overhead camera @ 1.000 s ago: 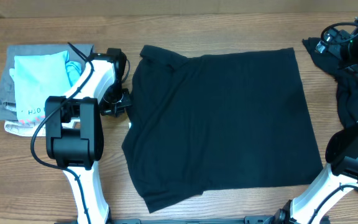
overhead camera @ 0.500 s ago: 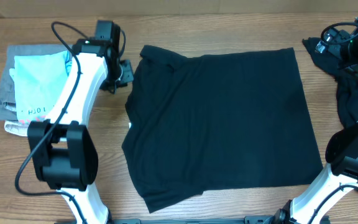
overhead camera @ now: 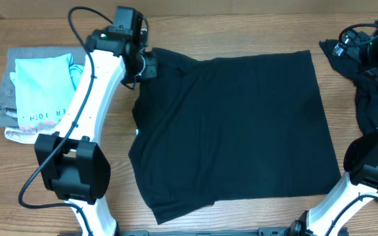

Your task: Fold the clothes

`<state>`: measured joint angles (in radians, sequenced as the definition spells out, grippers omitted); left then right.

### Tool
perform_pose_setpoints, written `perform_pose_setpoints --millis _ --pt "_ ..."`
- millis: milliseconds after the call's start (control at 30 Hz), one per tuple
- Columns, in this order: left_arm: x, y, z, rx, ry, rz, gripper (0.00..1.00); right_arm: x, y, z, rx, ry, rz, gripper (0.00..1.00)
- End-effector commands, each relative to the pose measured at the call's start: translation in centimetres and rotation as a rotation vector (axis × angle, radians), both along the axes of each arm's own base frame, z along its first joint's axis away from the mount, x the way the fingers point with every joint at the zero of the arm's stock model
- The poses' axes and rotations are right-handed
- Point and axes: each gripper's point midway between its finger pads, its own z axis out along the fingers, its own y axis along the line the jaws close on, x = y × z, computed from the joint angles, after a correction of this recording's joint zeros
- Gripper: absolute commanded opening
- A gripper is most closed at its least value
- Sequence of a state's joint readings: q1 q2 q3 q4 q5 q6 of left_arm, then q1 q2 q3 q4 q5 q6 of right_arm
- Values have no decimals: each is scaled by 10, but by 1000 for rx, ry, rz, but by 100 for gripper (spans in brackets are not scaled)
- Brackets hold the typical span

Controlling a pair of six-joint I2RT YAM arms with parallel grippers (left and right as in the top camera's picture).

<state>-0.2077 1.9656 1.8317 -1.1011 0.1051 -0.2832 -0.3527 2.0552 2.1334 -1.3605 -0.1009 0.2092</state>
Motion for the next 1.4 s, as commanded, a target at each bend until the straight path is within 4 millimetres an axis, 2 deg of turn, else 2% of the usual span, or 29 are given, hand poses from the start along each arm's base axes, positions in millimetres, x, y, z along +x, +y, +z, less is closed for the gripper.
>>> perform_pose_setpoints --millis 0,133,300,500,567,700,833,933,1067,1367 --pt "7 -7 -4 -3 -7 20 4 2 1 3 1 -12 4 100" --pt "27 -18 -21 -14 -39 7 4 2 1 3 1 -12 4 100" --pt "66 -28 -60 -49 -93 67 4 2 1 3 1 -12 4 100" --pt "106 -40 -79 -117 -191 141 12 2 1 3 0 -12 4 100" --pt "117 -39 -86 -158 -203 215 14 2 1 3 1 -12 4 100" --pt "124 -38 -102 -196 -192 295 17 2 1 3 1 -12 4 100" --pt "127 -35 -112 -196 -183 352 24 2 1 3 1 -12 4 100" --pt "126 -31 -114 -215 -166 430 33 2 1 3 1 -12 4 100" --pt "129 -29 -113 -244 -161 514 41 2 1 3 1 -12 4 100" --pt "132 -24 -125 -224 -168 528 41 2 1 3 1 -12 4 100"
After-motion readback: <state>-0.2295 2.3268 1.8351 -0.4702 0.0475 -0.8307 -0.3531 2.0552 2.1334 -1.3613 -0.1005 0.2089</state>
